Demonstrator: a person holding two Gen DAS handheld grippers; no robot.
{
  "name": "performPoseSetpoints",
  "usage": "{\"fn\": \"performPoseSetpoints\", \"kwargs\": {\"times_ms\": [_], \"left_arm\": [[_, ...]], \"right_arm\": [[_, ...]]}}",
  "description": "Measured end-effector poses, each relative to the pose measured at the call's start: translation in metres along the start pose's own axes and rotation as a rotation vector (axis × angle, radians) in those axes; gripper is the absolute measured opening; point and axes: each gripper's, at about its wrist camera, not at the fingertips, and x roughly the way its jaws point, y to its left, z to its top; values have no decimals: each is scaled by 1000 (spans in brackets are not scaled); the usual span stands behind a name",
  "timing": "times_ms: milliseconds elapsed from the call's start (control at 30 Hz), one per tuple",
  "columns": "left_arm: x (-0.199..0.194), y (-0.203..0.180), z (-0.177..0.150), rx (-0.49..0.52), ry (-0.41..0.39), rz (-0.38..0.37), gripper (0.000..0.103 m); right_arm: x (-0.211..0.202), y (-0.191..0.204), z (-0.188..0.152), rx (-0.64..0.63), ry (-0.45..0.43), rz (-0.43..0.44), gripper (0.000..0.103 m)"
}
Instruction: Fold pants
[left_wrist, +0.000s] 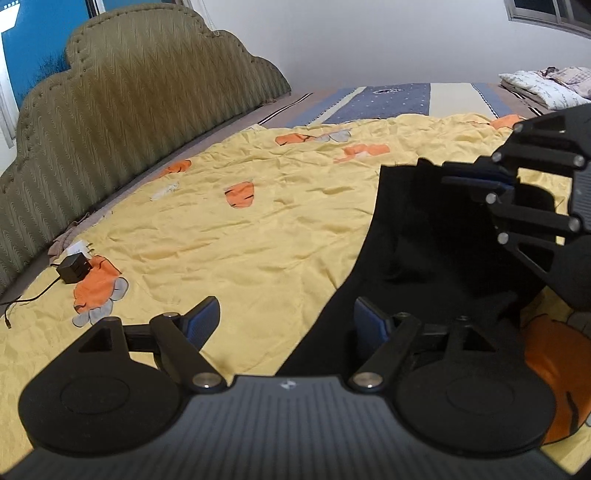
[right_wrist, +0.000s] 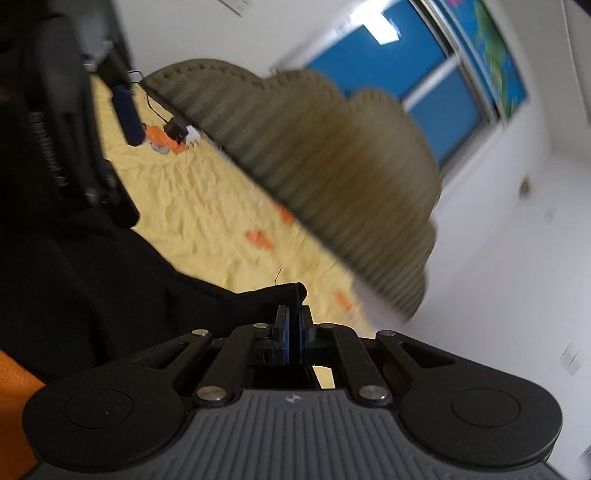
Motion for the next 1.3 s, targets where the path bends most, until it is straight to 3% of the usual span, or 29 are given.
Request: {"fn": "performPoseSetpoints", "kwargs": {"times_ms": [133,267,533,667,933,1067,1200,1300], "left_arm": [[7,1,1,-2,9,-8,79],[9,-5,0,24,9,-32,83],[20,-10,0,33,9,-66,84],[21,-16,-4,81,-8,-78,82],[26,-7,3,69,-17,-121,81],[30,3,8,38,4,-211,81],[21,28,11,-62,12,-352,81],[9,38,11,-47,-6,-362,81]], "right_arm": [[11,1,-3,-29,32,-27,5],[29,-14,-19,91,166,88,5],[27,-9,-17,73,134,80,5],[19,-3,-16,20,117,5,5],[-14,5,1,-115,-48,-175,4],[-12,6,2,-144,-65,-229,4],[2,4,2,-149,-50,-280,4],[8,-1,3,-137,-55,-301,4]]}}
